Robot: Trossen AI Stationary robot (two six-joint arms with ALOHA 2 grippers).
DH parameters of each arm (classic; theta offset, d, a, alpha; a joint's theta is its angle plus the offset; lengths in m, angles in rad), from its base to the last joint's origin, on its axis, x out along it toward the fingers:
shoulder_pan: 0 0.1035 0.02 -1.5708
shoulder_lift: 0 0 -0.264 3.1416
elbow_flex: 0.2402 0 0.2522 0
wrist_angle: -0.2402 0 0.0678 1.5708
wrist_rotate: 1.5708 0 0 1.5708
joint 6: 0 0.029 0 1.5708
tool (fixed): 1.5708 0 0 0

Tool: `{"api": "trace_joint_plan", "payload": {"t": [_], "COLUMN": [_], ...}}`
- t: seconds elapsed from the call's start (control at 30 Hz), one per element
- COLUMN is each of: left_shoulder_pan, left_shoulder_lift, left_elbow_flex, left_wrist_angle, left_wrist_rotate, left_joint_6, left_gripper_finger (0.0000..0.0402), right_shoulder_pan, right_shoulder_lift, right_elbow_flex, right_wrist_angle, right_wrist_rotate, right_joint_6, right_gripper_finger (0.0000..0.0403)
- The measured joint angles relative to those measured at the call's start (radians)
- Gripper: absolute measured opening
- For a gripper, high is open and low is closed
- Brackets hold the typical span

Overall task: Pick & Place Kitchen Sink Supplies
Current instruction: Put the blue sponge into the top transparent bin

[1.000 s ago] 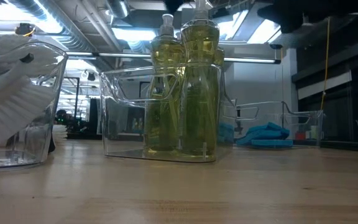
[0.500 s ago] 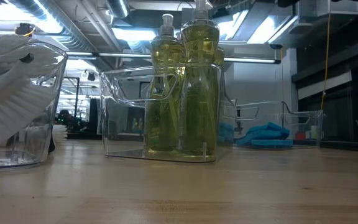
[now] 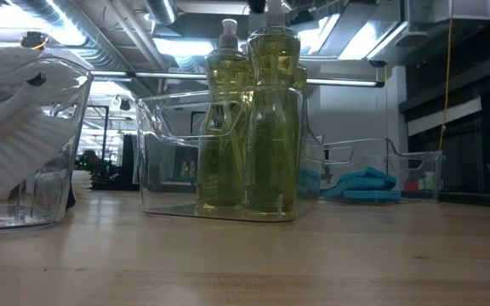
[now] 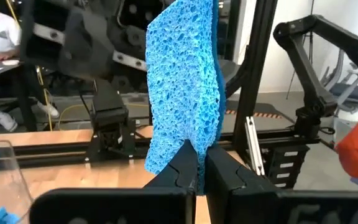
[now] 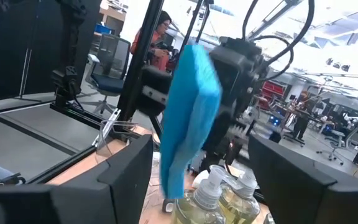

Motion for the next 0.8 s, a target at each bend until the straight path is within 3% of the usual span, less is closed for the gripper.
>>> {"api": "trace_joint_plan", "payload": {"t": [0.4,0.57,0.8], "left_shoulder_pan": [0.043,0.041,0.039], "left_shoulder_lift": [0.079,0.078,0.078], "left_elbow_flex": [0.000,0.000,0.000], "left_wrist_angle": [0.041,0.058,0.054], "left_wrist_rotate": [0.001,0.008,0.011], "left_joint_6": [-0.034,-0.011,-0.011], "left_gripper_finger": [0.0007,0.0008,0.0011], "right_shoulder_pan": [0.000,0.000,0.000], "right_shoulder_lift": [0.000,0.000,0.000], "right_elbow_flex": [0.000,0.000,0.000], "right_wrist_angle": [-0.008,-0.021,-0.022], "right_wrist_rotate": [0.001,0.001,0.002], "right_joint_6": [0.012,0.011,0.000], "right_gripper_finger": [0.0246,0.0193,0.0086]}}
